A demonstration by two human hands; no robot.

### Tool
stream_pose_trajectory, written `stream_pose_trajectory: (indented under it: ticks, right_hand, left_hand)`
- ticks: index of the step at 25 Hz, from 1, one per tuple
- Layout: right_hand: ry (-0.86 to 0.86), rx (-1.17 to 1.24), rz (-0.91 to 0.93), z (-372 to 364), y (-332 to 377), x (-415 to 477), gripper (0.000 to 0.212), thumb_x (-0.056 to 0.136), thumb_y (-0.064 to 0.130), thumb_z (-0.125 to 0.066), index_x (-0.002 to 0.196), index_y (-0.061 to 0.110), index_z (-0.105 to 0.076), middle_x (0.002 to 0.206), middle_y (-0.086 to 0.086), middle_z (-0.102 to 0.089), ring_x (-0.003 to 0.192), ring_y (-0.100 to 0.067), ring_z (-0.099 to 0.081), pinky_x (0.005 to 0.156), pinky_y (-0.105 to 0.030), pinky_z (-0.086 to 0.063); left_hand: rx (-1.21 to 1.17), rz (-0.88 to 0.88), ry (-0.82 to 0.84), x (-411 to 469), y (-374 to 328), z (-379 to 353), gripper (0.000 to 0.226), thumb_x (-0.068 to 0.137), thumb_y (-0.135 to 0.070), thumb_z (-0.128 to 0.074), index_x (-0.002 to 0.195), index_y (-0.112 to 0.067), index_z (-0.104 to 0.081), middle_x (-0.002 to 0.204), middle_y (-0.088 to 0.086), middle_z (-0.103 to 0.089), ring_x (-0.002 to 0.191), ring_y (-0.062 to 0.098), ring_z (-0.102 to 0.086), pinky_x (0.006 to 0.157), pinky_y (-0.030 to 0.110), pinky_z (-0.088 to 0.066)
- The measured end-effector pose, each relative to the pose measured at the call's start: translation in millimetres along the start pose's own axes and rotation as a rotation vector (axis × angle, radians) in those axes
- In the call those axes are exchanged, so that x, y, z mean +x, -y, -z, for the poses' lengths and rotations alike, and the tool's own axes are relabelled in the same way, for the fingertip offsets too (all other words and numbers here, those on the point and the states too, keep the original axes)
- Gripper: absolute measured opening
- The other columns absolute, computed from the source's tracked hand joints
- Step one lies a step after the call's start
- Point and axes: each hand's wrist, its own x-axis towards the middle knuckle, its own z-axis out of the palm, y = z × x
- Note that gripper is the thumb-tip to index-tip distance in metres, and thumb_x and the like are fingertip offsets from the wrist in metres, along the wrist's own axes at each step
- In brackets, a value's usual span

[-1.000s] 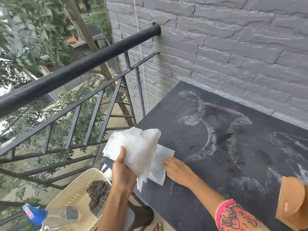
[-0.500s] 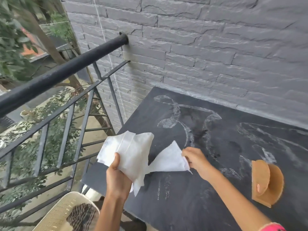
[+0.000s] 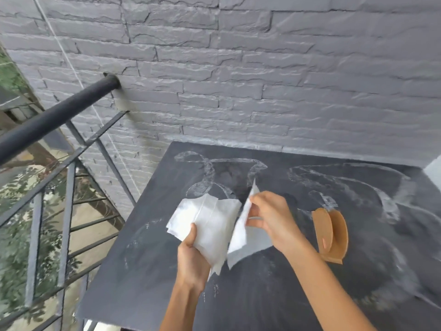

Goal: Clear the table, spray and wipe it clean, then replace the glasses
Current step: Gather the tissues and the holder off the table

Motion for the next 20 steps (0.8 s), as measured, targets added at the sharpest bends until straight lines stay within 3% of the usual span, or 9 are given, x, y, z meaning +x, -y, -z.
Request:
stream_pose_trajectory:
  ticks: [3,5,8,12,15,17,20]
  right_hand:
    - [-0.038,0.106,0.005,-31,5,5,0.021,0.092,0.001,-0.047,0.072,0.003,-0.051,0.068,-0.011,-0.051,0.054,-0.017,-0.058,0.048,-0.031,-0.058]
    - [-0.033,0.169,-0.030,-42,7,10,0.014,0.096,0.006,-0.046,0.085,0.002,-0.054,0.083,-0.014,-0.053,0.072,-0.024,-0.063,0.058,-0.033,-0.059]
    - [-0.029,0.187,-0.082,-41,1,17,0.020,0.097,0.010,-0.045,0.110,-0.003,-0.053,0.106,-0.017,-0.052,0.102,-0.031,-0.060,0.079,-0.040,-0.056]
    - [-0.194,0.117,0.089,-2,-8,21,0.013,0.093,0.005,-0.051,0.097,0.002,-0.062,0.089,-0.008,-0.061,0.094,-0.024,-0.060,0.082,-0.035,-0.052]
    - [-0.358,-0.182,0.188,53,-25,25,0.005,0.089,0.018,-0.062,0.088,0.015,-0.066,0.090,0.002,-0.066,0.090,-0.011,-0.061,0.078,-0.016,-0.048]
    - [-0.311,-0.275,0.045,90,-36,25,0.024,0.082,0.042,-0.068,0.093,0.020,-0.066,0.099,0.004,-0.068,0.092,-0.005,-0.060,0.080,-0.015,-0.046]
    - [0.019,-0.117,-0.323,126,-50,29,0.080,0.059,0.073,-0.067,0.110,0.012,-0.065,0.103,-0.008,-0.072,0.099,-0.022,-0.066,0.090,-0.033,-0.049]
  left_hand:
    - [0.067,0.082,0.073,2,16,-12,0.052,0.097,-0.041,-0.037,0.126,-0.004,-0.057,0.121,0.019,-0.066,0.113,0.032,-0.061,0.105,0.049,-0.040]
    - [0.061,0.122,0.141,0,23,-18,0.060,0.093,-0.051,-0.038,0.129,-0.006,-0.056,0.125,0.019,-0.064,0.121,0.033,-0.057,0.110,0.050,-0.034]
    - [0.083,0.170,0.244,-6,27,-25,0.074,0.079,-0.066,-0.050,0.126,-0.010,-0.060,0.130,0.018,-0.061,0.124,0.033,-0.055,0.102,0.049,-0.042]
    - [0.260,0.211,0.209,-7,25,-28,0.051,0.084,-0.042,-0.058,0.120,-0.007,-0.065,0.121,0.018,-0.066,0.111,0.031,-0.065,0.090,0.043,-0.052]
    - [0.416,0.272,0.175,-3,19,-35,0.039,0.076,-0.029,-0.066,0.107,-0.005,-0.069,0.103,0.016,-0.074,0.087,0.029,-0.073,0.078,0.038,-0.055]
    - [0.472,0.279,0.172,0,13,-41,0.041,0.071,-0.027,-0.071,0.105,-0.005,-0.069,0.097,0.015,-0.075,0.080,0.028,-0.072,0.073,0.036,-0.056]
    - [0.507,0.327,0.198,3,6,-52,0.037,0.065,-0.023,-0.076,0.096,-0.004,-0.075,0.093,0.017,-0.075,0.073,0.030,-0.073,0.059,0.035,-0.058]
